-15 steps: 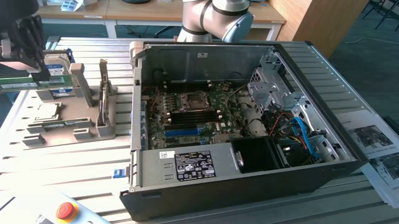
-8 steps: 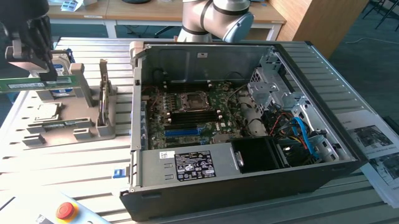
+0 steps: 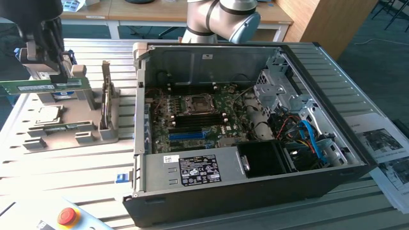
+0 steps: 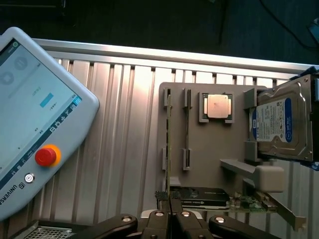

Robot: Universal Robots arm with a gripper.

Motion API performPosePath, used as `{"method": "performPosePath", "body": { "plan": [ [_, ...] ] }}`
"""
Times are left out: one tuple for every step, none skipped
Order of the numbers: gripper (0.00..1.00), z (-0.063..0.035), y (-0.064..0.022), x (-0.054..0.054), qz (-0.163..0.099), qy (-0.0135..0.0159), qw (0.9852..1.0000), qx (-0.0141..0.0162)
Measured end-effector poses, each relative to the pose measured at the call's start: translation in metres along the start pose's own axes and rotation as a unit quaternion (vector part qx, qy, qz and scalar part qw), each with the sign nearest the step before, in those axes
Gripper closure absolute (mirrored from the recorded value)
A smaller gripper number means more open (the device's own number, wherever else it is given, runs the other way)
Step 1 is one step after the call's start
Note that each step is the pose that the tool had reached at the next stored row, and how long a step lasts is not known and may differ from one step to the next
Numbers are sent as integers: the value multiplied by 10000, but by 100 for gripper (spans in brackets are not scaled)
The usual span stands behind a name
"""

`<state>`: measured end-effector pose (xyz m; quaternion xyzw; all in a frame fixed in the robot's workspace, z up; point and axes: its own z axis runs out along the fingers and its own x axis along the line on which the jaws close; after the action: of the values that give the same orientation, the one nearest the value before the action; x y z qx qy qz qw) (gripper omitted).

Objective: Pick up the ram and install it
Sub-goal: 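Pick up the ram and move it above insertion slot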

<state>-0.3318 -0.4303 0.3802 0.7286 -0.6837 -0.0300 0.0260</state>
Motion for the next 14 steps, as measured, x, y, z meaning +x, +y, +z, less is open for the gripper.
{"method": "performPosePath", "body": {
  "plan": [
    [88, -1, -21, 2, 0, 0, 10000, -6],
    [88, -3, -39, 4, 0, -1, 10000, -13],
    [88, -4, -56, 6, 0, -1, 10000, -18],
    [88, -5, -67, 6, 0, -1, 10000, -21],
    [88, -6, -70, 6, 0, -1, 10000, -22],
    [88, -5, -69, 6, 0, -2, 10000, -22],
    [88, -6, -69, 7, 1, -1, 10000, -22],
    [88, -6, -70, 6, 1, -1, 10000, -22],
    [88, -6, -70, 6, 1, -1, 10000, -22],
    [88, -9, -70, 6, 0, -1, 10000, -22],
    [88, -19, -70, 6, 0, -1, 10000, -23],
    [88, -30, -69, 6, 0, -1, 10000, -22],
    [88, -41, -68, 6, 0, -1, 10000, -22],
    [88, -47, -67, 6, 0, -2, 10000, -22]
  ]
}}
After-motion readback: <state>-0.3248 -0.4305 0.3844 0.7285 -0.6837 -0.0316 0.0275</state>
